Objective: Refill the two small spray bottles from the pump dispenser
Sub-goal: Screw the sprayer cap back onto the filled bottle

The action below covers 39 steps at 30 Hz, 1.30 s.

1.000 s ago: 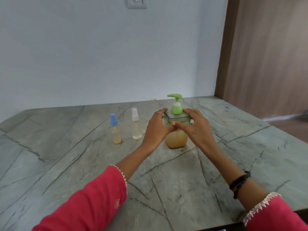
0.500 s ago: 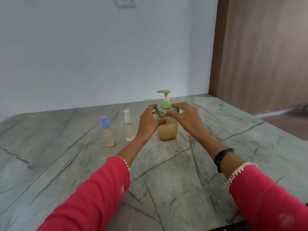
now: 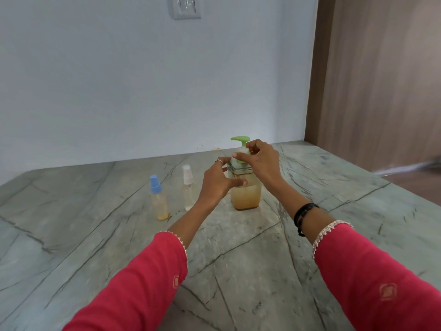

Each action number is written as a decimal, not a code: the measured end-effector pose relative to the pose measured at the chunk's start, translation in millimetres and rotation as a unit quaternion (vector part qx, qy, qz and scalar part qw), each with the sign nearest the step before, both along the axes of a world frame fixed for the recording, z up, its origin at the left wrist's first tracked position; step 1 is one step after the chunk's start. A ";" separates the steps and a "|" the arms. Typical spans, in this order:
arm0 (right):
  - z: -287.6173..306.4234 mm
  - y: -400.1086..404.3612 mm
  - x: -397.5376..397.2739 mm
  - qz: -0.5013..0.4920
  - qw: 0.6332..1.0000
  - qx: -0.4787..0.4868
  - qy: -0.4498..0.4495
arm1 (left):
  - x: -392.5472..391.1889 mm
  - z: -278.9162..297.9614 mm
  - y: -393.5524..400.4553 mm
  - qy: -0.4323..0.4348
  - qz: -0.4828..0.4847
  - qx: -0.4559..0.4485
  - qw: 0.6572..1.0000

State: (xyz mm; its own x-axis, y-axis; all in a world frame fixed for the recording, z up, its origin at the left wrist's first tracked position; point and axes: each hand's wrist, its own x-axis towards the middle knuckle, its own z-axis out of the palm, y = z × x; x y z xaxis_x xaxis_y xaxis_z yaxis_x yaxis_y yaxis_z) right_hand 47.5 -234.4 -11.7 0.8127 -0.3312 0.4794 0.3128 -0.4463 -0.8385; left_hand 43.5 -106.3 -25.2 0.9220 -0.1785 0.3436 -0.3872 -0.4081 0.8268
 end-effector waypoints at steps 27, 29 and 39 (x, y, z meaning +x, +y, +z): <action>18.7 -14.8 6.6 0.154 0.986 0.059 -0.038 | 10.0 3.5 4.1 0.005 -0.018 0.015 1.000; 19.2 -21.9 9.0 0.204 0.977 0.052 -0.022 | 11.6 3.9 5.3 0.011 -0.022 0.019 1.000; 12.5 -17.5 9.0 0.174 0.980 0.076 -0.051 | 10.7 2.0 4.8 0.016 -0.027 0.010 0.999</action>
